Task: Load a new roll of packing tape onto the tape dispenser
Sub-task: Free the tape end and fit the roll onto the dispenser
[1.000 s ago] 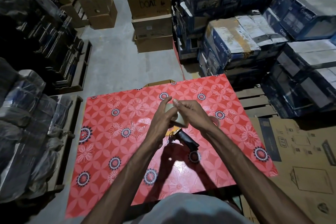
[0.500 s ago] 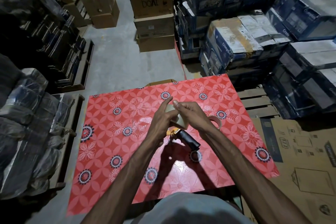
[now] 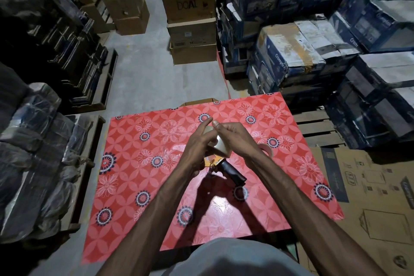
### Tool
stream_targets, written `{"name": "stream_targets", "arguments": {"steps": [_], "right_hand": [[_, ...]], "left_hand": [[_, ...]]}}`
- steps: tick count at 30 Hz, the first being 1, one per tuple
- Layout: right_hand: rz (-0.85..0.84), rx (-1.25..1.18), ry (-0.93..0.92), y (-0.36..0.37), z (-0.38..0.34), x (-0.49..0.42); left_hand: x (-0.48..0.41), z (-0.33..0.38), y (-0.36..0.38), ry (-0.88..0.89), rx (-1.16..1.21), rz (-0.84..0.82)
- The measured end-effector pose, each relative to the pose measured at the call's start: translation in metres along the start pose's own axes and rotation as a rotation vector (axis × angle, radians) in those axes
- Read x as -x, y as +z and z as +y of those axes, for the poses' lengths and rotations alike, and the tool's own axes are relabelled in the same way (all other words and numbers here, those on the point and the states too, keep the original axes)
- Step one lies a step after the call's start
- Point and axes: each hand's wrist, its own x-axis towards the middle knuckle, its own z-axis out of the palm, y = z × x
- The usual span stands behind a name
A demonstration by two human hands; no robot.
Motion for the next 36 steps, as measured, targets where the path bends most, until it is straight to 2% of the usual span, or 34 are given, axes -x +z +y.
{"name": "stream_targets", "arguments": {"steps": [11,14,20,26,36], "right_hand": [[-0.014,0.072,0.030,0.004,0.007,0.000],[0.025,0.013,0.082,-0.008,0.000,-0.002],[0.052,0.104,0.024,-0.021,-0.009,-0.011],[0.053,0.156,-0.038,-0.012,-0.008,-0.011],[0.067,0.280,-0.103,-0.010,-0.012,-0.007]], "left_hand": [[-0.003,-0.016,-0.002,-0.035,0.071,0.027],[0.000,-0.022,-0.002,-0.026,0.071,0.031],[0.010,-0.015,-0.002,-0.104,0.326,-0.065],[0.004,-0.007,-0.004,-0.023,0.027,0.037],[-0.008,-0.007,-0.019,-0.026,-0.059,0.001]]}}
